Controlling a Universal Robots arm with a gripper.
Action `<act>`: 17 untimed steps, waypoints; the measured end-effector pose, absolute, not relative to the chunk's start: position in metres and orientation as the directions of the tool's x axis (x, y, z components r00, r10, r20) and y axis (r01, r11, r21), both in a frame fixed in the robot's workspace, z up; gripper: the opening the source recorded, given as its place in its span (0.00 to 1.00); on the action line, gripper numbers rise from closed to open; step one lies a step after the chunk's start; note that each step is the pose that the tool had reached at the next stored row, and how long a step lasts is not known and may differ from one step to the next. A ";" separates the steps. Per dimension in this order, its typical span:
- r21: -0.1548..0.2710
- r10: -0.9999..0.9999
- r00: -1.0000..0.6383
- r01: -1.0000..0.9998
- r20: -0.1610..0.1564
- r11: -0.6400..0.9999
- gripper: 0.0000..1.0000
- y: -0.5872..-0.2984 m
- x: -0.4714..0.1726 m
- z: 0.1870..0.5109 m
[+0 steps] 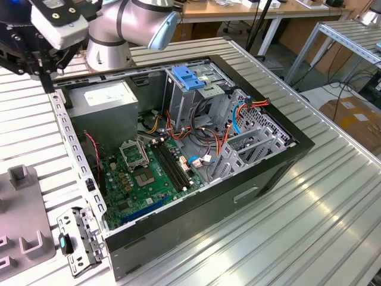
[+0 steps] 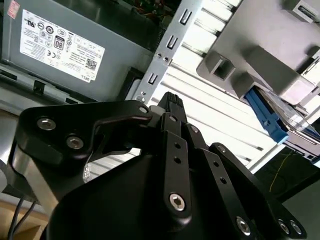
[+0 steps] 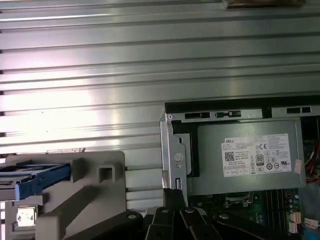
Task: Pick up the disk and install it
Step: 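Reach for the disk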
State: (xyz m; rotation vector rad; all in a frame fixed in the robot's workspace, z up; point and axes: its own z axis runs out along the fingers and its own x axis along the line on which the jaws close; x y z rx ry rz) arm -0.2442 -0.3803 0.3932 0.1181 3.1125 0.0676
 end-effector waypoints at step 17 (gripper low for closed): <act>0.044 0.076 -0.997 0.075 -0.024 0.996 0.11 -0.378 -0.335 0.393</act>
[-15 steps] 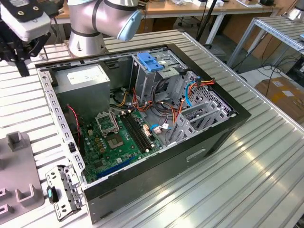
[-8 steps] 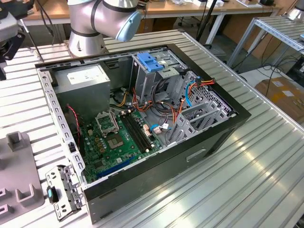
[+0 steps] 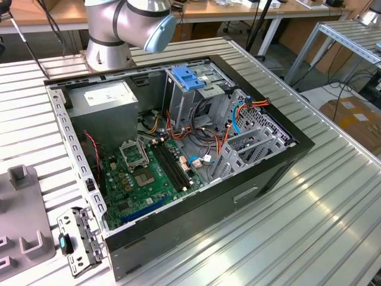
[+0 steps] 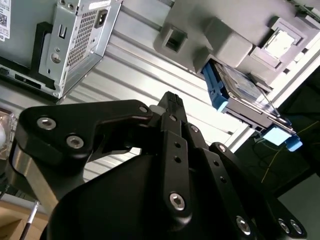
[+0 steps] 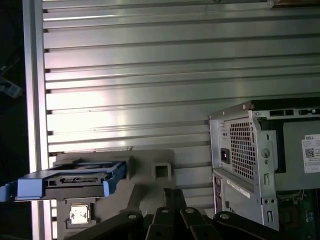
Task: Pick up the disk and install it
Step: 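Reach for the disk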
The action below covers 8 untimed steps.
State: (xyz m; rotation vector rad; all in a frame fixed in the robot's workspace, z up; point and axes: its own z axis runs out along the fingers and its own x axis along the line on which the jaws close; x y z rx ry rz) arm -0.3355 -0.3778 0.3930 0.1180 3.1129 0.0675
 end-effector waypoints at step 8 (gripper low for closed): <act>0.044 0.076 -0.997 0.075 -0.024 0.996 0.11 -0.373 -0.376 0.393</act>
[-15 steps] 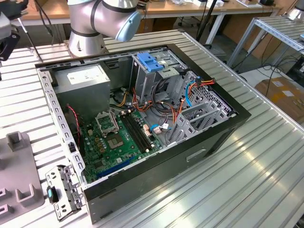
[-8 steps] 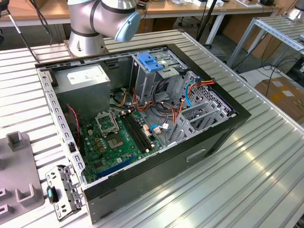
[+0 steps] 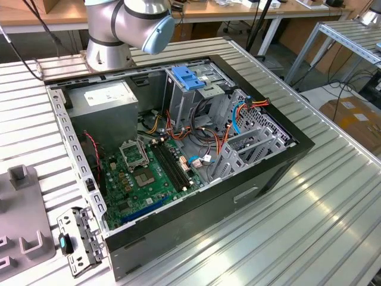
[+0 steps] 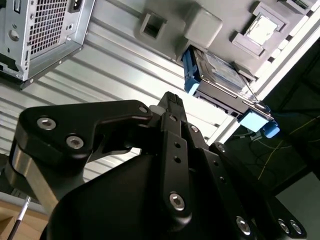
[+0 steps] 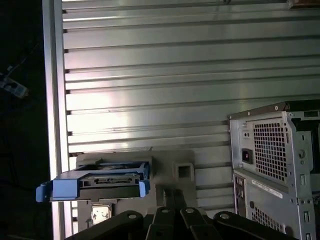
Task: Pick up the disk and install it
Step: 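Reach for the disk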
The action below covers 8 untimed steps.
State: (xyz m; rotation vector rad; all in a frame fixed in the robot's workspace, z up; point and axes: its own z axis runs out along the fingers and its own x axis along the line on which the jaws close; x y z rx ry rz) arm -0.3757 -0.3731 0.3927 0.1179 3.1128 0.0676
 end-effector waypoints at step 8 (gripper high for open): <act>0.040 0.064 -0.997 0.066 0.033 0.997 0.11 -0.371 -0.409 0.392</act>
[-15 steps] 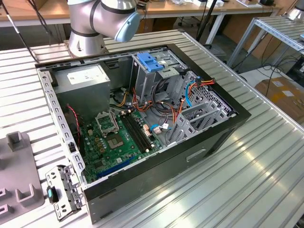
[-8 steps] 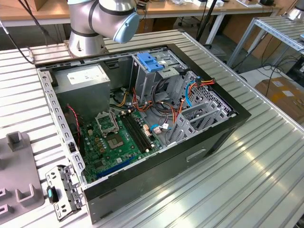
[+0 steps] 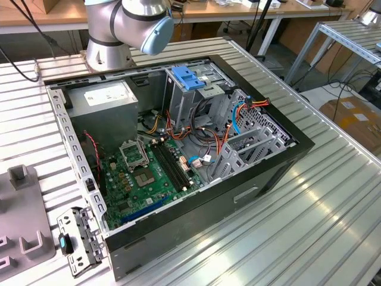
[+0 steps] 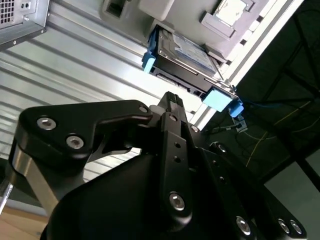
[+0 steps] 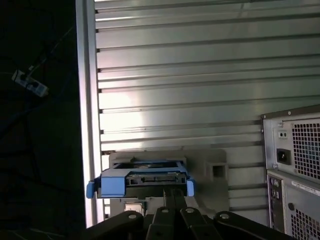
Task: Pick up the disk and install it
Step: 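Reach for the disk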
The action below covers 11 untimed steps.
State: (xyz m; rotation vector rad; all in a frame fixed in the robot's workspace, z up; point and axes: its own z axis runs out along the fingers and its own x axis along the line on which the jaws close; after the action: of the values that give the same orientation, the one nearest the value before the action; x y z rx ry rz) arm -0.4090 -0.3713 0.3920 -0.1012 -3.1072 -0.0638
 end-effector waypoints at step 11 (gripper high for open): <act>0.040 0.054 -0.998 0.056 0.034 0.998 0.11 -0.371 -0.463 0.381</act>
State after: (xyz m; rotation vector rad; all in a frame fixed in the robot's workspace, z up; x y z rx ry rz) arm -0.4634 -0.3713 0.3815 -0.0857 -3.1066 -0.0633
